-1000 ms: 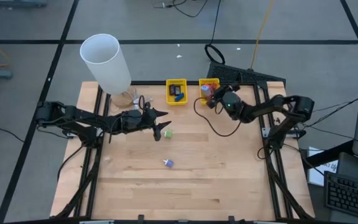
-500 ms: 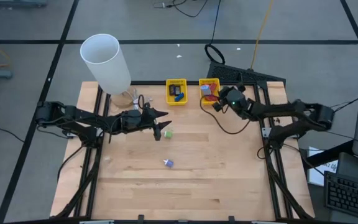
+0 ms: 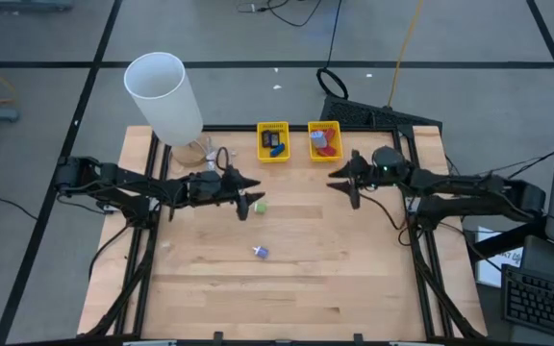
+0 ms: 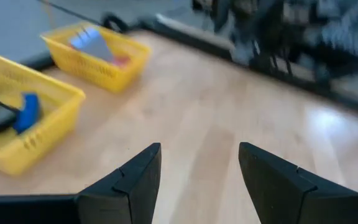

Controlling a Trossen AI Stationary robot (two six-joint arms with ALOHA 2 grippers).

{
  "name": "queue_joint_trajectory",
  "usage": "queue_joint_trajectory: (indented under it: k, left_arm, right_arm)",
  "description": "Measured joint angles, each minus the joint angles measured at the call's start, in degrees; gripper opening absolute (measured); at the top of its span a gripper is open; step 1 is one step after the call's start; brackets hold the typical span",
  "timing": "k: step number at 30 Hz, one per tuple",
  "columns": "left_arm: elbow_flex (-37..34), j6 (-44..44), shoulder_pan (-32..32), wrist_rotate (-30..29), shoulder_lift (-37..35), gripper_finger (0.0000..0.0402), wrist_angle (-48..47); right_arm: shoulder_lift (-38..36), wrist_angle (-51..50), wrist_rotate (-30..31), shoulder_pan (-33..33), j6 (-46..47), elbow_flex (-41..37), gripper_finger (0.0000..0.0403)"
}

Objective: Pick & Place Office items
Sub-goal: Put the green charger adapter into the right yellow bin

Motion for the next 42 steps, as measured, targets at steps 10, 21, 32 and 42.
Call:
queue_joint_trajectory:
  k: [10, 21, 32, 42]
  left_arm:
    - [0.0, -9.83, -1.15, -1.42, 0.0, 0.0249, -12.59]
    - [0.0, 8.96, -4.07, -4.41, 3.27, 0.0329, -11.67]
    - [0.07, 16.29, -3.96, -1.17, 15.28, 0.0307, -4.38]
    - [0.09, 19.82, -4.0, -0.96, 19.19, 0.0268, -3.72]
  right_arm:
    - [-2.97, 8.24, -0.41, 1.59, -0.02, -4.2, 0.0143]
    - [-2.9, 8.43, -0.37, 1.59, -0.02, -4.25, 0.0142]
    - [-2.9, 8.39, -0.37, 1.59, -0.04, -4.25, 0.0141]
    - [-2.9, 8.35, -0.35, 1.59, -0.58, -4.25, 0.0141]
